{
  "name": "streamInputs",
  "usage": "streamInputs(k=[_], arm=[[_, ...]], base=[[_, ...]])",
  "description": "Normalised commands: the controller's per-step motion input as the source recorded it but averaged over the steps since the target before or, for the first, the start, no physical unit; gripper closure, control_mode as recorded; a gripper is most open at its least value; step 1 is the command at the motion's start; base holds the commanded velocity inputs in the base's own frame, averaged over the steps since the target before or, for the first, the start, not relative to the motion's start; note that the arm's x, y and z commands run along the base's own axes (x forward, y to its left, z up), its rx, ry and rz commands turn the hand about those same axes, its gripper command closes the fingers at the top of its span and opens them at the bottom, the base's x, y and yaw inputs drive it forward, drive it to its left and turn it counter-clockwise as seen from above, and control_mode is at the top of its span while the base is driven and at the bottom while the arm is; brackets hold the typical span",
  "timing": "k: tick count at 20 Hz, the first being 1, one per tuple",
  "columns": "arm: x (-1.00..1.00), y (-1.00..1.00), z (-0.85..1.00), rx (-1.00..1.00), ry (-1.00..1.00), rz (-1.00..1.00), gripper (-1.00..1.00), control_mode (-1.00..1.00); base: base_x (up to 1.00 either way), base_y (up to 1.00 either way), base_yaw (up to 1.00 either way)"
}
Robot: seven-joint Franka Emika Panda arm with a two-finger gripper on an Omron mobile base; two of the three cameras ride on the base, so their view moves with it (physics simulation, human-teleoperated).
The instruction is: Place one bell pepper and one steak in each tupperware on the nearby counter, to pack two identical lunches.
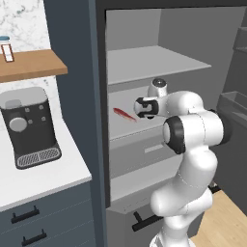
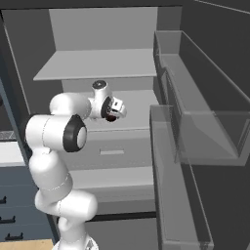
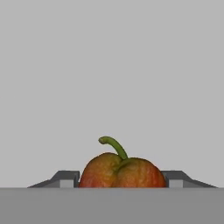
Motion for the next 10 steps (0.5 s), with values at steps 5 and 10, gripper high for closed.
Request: streamInputs(k=[5, 10], arm=[[-0.71, -0.11, -0.02, 0.0, -0.03, -0.03, 1.0, -1.0], [-0.85, 0.0, 0.15, 0.0, -0.02, -0.01, 1.0, -1.0]], base=[[0.0, 0.0, 0.0], [0.0, 0.0, 0.0]])
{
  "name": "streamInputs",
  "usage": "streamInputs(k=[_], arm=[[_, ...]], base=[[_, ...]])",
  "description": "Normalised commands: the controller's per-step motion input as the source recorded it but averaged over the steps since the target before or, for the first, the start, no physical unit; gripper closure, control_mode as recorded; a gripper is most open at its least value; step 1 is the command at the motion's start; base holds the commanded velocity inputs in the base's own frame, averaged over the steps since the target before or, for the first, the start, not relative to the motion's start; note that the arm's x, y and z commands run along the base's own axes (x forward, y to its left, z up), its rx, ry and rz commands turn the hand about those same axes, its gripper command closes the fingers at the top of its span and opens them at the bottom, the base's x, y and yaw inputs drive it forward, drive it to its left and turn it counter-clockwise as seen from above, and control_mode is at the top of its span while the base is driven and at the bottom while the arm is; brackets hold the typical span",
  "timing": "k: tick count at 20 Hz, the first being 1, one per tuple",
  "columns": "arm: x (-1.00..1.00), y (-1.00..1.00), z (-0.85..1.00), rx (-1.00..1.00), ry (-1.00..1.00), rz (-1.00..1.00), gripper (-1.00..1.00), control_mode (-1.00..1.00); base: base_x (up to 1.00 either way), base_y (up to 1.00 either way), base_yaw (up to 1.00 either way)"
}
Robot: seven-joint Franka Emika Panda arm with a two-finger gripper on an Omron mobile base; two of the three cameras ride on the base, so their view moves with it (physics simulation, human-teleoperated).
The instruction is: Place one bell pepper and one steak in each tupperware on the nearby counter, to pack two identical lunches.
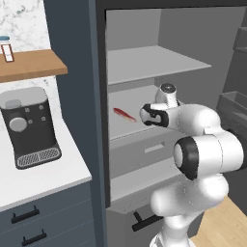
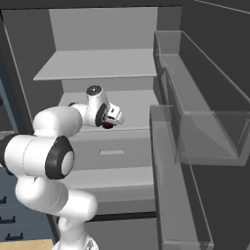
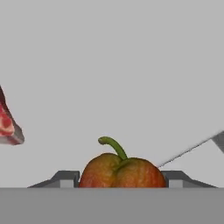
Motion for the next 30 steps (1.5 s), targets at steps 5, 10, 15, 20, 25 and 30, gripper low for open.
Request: streamInputs(k=[5, 10, 15, 20, 25, 30], arm=[[-0.84, 0.0, 0.39, 0.0, -0.02, 0.0, 1.0, -1.0], [-0.95, 0.0, 0.55, 0.0, -0.01, 0.0, 1.0, -1.0], [-1.0, 0.0, 0.55, 0.0, 0.0, 0.01, 1.0, -1.0], [-1.0, 0.01, 0.66, 0.0, 0.0, 0.0, 1.0, -1.0], [-1.0, 0.02, 0.56, 0.0, 0.0, 0.02, 1.0, -1.0], [-1.0, 0.12, 0.17, 0.0, 0.0, 0.03, 1.0, -1.0]], base=[[0.0, 0.0, 0.0], [0.0, 0.0, 0.0], [0.0, 0.0, 0.0], [0.0, 0.0, 0.0], [0.0, 0.0, 0.0], [0.0, 0.0, 0.0]])
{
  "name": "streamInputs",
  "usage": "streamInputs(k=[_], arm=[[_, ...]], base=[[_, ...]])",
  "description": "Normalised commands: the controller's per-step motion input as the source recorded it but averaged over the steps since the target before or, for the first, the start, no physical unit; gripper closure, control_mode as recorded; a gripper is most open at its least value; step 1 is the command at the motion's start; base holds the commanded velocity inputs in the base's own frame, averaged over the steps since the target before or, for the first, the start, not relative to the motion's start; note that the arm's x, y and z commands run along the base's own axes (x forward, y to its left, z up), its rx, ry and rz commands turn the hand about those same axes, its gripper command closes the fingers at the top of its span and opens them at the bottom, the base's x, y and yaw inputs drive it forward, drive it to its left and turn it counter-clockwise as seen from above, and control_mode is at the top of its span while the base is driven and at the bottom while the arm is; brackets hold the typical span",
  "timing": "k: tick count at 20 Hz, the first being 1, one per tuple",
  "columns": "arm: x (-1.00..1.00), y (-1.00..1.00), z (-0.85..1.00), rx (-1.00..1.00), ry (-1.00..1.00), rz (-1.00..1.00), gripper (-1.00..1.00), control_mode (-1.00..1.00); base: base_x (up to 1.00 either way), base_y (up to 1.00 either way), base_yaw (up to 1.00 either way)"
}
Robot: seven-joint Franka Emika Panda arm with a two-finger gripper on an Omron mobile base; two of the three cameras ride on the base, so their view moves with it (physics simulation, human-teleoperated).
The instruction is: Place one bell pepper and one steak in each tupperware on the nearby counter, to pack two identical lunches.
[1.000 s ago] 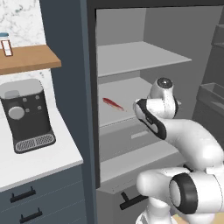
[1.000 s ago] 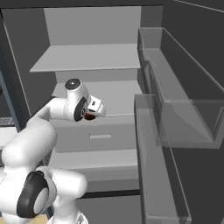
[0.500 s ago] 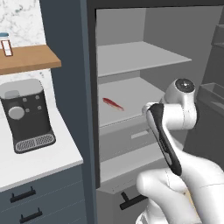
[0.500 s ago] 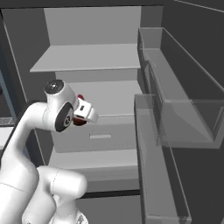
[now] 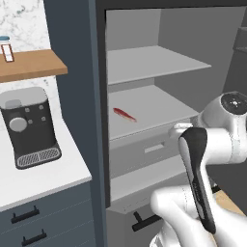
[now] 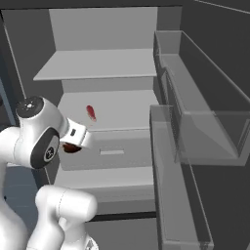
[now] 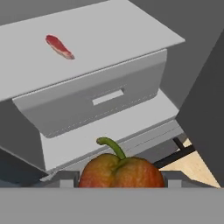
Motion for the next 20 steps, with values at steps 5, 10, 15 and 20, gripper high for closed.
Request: streamInputs(k=[5, 10, 15, 20], arm=[[-0.72, 0.22, 0.0, 0.0, 0.0, 0.08, 1.0, -1.0], [-0.09, 0.04, -0.01, 0.0, 0.0, 0.02, 1.0, -1.0], [0.0, 0.0, 0.0, 0.0, 0.0, 0.0, 1.0, -1.0], [-0.17, 0.04, 0.0, 0.0, 0.0, 0.0, 1.0, -1.0]], base=[[0.0, 0.0, 0.0], [0.0, 0.0, 0.0], [0.0, 0.0, 0.0], [0.0, 0.0, 0.0]])
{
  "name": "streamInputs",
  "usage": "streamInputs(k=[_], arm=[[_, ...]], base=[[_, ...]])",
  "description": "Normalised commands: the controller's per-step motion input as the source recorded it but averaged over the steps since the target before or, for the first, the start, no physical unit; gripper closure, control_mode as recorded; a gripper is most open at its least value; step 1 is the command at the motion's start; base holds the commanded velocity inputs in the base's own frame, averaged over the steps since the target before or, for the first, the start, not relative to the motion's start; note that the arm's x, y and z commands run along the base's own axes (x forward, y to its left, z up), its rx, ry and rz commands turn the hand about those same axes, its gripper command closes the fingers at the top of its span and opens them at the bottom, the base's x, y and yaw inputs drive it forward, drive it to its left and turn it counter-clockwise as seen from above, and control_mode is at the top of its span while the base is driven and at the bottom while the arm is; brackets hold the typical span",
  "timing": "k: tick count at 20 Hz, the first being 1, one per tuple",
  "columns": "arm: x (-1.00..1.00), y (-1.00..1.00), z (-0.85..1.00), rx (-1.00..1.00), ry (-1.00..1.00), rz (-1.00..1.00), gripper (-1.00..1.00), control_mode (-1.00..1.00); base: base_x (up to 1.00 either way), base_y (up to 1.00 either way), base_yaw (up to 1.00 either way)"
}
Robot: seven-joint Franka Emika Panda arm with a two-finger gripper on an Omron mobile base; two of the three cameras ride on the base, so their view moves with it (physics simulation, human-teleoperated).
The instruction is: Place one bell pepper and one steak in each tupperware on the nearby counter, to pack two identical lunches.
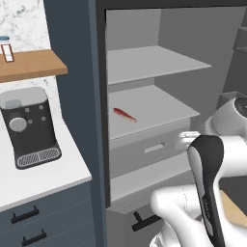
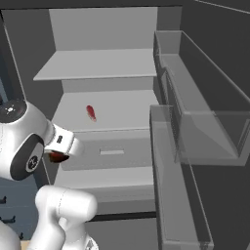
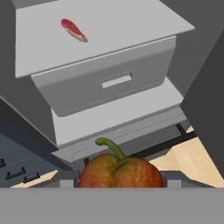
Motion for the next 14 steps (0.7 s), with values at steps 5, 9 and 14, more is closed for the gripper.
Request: streamInputs(k=[5, 9, 14], arm=[[0.0, 0.0, 0.0, 0.0, 0.0, 0.0, 1.0, 1.0], [0.0, 0.0, 0.0, 0.0, 0.0, 0.0, 1.0, 1.0], [0.0, 0.0, 0.0, 0.0, 0.0, 0.0, 1.0, 1.0]], base=[[-0.61, 0.38, 0.09], [-0.5, 0.86, 0.33], [-0.46, 1.0, 0.44]])
